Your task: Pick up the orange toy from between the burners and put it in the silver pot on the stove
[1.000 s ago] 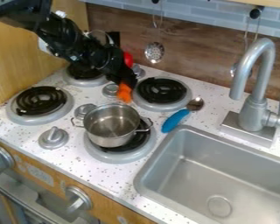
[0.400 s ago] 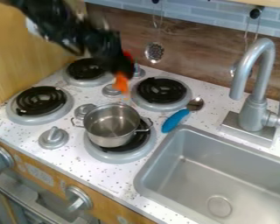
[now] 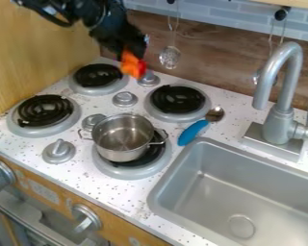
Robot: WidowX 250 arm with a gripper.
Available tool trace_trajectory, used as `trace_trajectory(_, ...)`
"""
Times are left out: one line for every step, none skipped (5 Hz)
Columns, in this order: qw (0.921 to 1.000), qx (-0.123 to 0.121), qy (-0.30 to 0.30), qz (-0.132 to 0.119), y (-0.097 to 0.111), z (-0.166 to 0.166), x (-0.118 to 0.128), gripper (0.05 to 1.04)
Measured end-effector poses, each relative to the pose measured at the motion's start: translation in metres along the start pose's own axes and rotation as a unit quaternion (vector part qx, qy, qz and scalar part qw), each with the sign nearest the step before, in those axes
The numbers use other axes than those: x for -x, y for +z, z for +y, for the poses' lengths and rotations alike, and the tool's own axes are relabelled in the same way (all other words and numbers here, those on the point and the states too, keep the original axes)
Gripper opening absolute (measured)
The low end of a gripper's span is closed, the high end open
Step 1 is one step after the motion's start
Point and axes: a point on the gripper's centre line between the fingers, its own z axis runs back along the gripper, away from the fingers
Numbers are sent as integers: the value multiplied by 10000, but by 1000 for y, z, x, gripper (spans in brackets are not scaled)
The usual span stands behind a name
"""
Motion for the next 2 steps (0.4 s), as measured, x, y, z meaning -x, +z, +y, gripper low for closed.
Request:
trace_trajectory(9999, -69, 77, 58, 29, -16, 21, 501)
trace_trajectory(9998, -91, 68, 162, 47, -25, 48, 501)
